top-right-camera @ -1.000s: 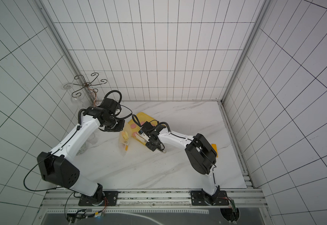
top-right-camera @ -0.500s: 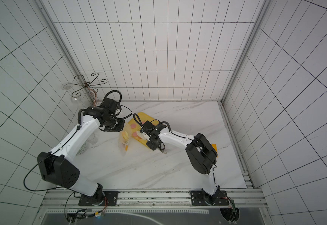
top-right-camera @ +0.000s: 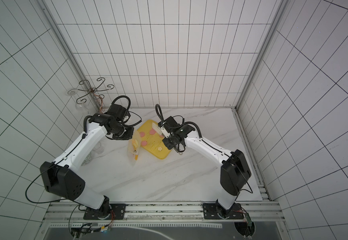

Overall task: Put the cookies into a resealable bag to prevent moisture
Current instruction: Pick up the cookie from the tray, then place the cookie in the ziploc bag.

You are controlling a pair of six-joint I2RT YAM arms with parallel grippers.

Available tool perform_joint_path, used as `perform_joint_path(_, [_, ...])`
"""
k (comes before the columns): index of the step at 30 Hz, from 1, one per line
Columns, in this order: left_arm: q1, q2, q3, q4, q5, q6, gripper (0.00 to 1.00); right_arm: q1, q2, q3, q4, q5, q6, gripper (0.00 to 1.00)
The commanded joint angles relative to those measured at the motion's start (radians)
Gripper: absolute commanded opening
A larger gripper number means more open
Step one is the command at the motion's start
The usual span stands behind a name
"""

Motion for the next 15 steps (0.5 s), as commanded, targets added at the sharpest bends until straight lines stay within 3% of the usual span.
perform_joint_path(1, [-0.002,0.018,0.030,0.029,0.022,-0.007,0.00,0.004,-0.051,0.136,0.019,-0.130,0.032,0.13])
perform_joint_path(8, [-0.002,0.032,0.033,0.039,0.029,-0.018,0.00,0.075,-0.099,0.155,0.032,-0.326,0.109,0.14])
perform_joint_path(15, [0.003,0.033,0.060,0.032,0.037,-0.025,0.00,0.101,-0.094,0.085,-0.010,-0.362,0.130,0.14])
